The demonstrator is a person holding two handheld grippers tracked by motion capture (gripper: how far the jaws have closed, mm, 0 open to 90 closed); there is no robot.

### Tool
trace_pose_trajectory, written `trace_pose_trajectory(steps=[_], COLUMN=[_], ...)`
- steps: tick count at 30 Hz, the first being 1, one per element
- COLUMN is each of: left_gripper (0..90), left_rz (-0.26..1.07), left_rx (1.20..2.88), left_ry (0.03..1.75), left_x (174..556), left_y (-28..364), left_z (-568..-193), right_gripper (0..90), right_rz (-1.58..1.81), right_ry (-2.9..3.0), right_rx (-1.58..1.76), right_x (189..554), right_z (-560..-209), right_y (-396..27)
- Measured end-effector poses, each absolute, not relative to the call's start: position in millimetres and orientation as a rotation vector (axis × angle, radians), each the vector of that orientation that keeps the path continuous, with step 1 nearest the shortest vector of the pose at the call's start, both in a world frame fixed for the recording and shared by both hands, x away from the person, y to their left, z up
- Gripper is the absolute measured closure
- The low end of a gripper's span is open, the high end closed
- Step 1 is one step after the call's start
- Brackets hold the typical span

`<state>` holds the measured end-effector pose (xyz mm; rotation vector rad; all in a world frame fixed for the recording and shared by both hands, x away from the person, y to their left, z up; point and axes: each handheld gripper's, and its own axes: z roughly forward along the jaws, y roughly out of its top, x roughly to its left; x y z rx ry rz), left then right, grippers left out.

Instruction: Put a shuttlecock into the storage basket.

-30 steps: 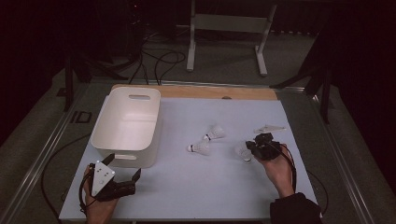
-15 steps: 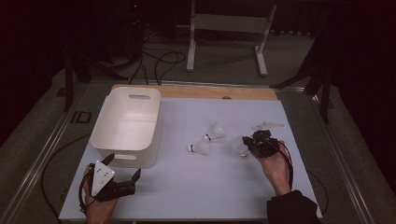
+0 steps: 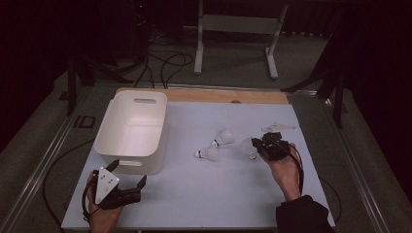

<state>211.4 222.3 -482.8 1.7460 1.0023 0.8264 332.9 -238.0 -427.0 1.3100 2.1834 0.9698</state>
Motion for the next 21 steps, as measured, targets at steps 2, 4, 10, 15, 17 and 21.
trace_pose_trajectory(steps=[2,4,10,15,17,21], left_gripper=[0.6,0.5,0.5,0.5,0.5,0.5], left_rz=[0.826,0.826,0.828,0.828,0.828,0.829], left_rx=[1.746,1.747,1.745,1.744,1.745,1.746], left_ry=[1.002,1.002,1.002,1.002,1.002,1.001], left_x=[211.4,211.4,211.4,211.3,211.3,211.3], left_y=[222.3,222.4,222.6,222.6,222.6,222.5], left_z=[-482.8,-482.7,-482.7,-482.7,-482.7,-482.7], right_gripper=[89.7,89.7,89.7,89.6,89.7,89.7], right_rz=[0.976,0.984,1.005,1.028,1.036,1.067], right_ry=[2.175,2.168,2.149,2.123,2.114,2.097], right_rx=[1.314,1.31,1.302,1.302,1.301,1.301], right_x=[332.9,333.1,332.5,332.5,332.6,332.8], right_z=[-425.5,-423.9,-420.0,-418.0,-416.8,-413.6], right_y=[-237.2,-236.7,-234.5,-232.9,-232.9,-233.4])
